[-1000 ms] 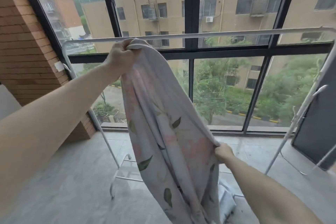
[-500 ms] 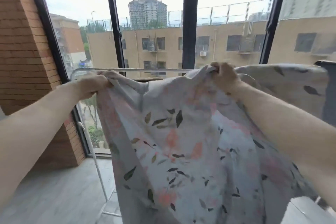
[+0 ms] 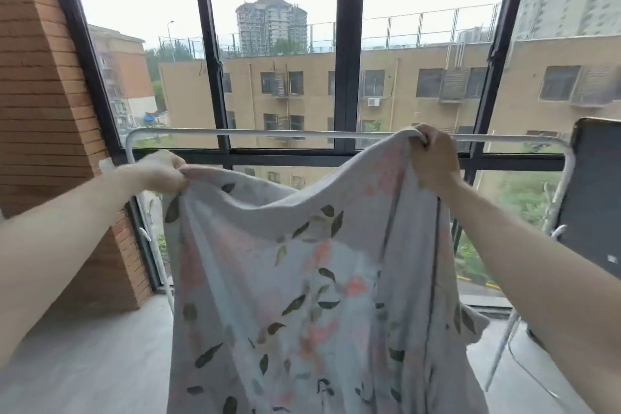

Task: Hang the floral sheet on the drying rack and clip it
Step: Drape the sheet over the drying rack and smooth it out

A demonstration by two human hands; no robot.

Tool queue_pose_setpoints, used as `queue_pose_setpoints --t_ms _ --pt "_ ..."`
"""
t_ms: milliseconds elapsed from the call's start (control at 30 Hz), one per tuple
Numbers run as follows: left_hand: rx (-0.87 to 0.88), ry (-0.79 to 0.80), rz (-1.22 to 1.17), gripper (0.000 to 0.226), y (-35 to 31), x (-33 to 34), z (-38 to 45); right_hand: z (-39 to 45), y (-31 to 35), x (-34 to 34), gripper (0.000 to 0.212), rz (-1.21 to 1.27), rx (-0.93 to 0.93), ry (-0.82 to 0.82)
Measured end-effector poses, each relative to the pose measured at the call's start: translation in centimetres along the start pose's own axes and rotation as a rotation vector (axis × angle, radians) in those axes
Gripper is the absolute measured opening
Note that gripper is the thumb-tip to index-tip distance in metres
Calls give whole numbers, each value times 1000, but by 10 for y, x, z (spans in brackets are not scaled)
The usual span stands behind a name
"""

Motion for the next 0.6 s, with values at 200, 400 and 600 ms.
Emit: queue_pose_setpoints --t_ms 200,400,600 --pt "106 518 351 52 -38 99 -26 -4 71 27 30 69 -212 149" --pt "352 664 -100 56 -131 181 -59 -12 128 70 42 253 -235 301" --pt "250 529 -247 59 -92 202 -23 -42 70 84 19 276 41 445"
Point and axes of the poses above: each hand's wrist, its own z-axis towards the middle knuckle, its own x-axis out of the palm, y = z × x, the point moved 7 cm from there along z, towards the middle knuckle, and after that the axes turned 7 degrees about -x, right-handed, at the moved point
